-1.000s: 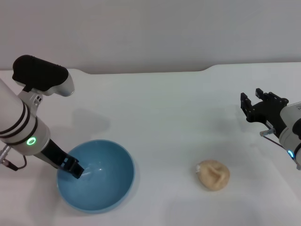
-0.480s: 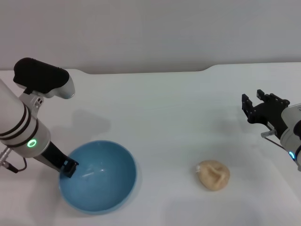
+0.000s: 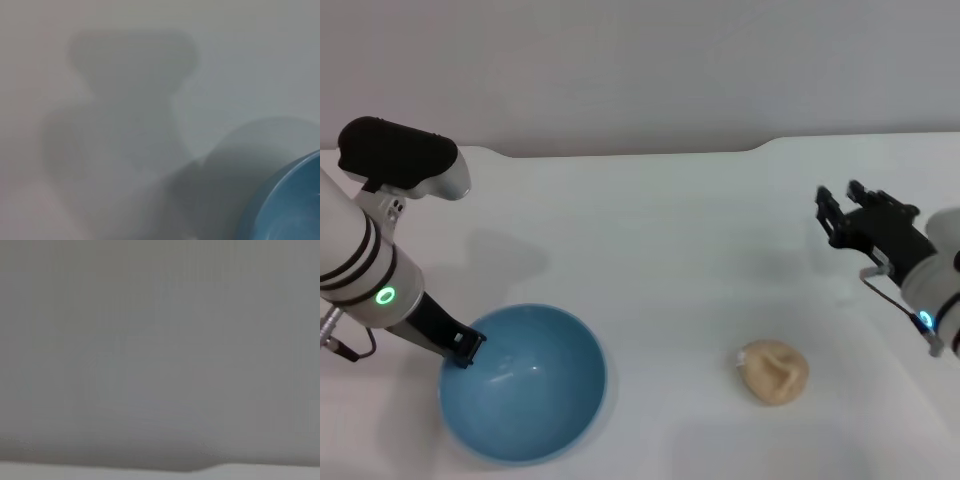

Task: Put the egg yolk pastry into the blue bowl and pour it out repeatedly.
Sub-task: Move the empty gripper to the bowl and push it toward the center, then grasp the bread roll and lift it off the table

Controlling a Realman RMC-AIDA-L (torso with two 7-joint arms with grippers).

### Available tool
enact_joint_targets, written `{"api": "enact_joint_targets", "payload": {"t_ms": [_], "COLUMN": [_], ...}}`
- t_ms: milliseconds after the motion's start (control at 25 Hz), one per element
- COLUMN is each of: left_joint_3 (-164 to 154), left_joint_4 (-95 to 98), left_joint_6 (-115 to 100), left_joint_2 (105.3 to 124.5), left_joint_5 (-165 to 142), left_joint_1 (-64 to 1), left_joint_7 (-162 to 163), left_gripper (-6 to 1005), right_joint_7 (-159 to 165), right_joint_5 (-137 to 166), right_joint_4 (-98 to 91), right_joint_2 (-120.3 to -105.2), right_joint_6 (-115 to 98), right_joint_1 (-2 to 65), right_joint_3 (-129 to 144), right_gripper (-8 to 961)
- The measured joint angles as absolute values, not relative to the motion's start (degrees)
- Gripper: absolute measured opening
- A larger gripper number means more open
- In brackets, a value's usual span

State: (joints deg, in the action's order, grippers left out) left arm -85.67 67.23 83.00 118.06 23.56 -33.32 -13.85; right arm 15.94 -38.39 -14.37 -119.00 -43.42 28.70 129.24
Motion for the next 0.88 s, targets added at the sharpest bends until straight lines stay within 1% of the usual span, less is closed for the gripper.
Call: {"api": "enact_joint_targets", "payload": {"t_ms": [80, 160, 240, 400, 480, 560, 720, 880], "left_joint_3": [-85.47, -85.48, -85.51, -85.49, -85.48, -85.52, -85.61, -85.56], "left_joint_4": [67.23, 67.23, 67.23, 67.27, 67.25, 67.25, 67.25, 67.25], "left_joint_6": [83.19, 83.31, 83.41, 83.56, 83.63, 83.63, 83.63, 83.62], "left_joint_2": [118.08, 118.11, 118.13, 118.04, 118.01, 118.00, 118.03, 118.06], "left_joint_5": [23.56, 23.79, 24.12, 24.94, 24.97, 24.96, 24.97, 24.96], "left_joint_1": [-33.65, -34.01, -34.32, -35.19, -35.91, -36.01, -36.30, -36.53], "left_joint_7": [-13.84, -13.83, -13.83, -13.82, -13.80, -13.80, -13.79, -13.85], "left_gripper": [25, 25, 24, 24, 24, 24, 23, 23], "right_joint_7": [20.08, 28.15, 41.11, 74.74, 88.21, 96.68, 109.01, 121.08], "right_joint_5": [-36.49, -31.41, -22.44, 3.16, 16.63, 27.55, 48.87, 70.64], "right_joint_4": [-15.70, -16.39, -18.19, -20.70, -18.99, -17.98, -18.23, -18.33], "right_joint_2": [-118.59, -117.76, -115.63, -110.03, -108.38, -107.34, -105.70, -104.03], "right_joint_6": [-43.23, -43.17, -43.45, -49.51, -56.25, -61.65, -67.90, -72.94], "right_joint_1": [28.83, 29.64, 30.55, 33.17, 35.00, 36.18, 38.16, 42.22], "right_joint_3": [129.27, 129.21, 129.24, 126.24, 120.80, 114.57, 103.95, 97.17], "right_gripper": [369, 369, 370, 370, 370, 370, 370, 370]}}
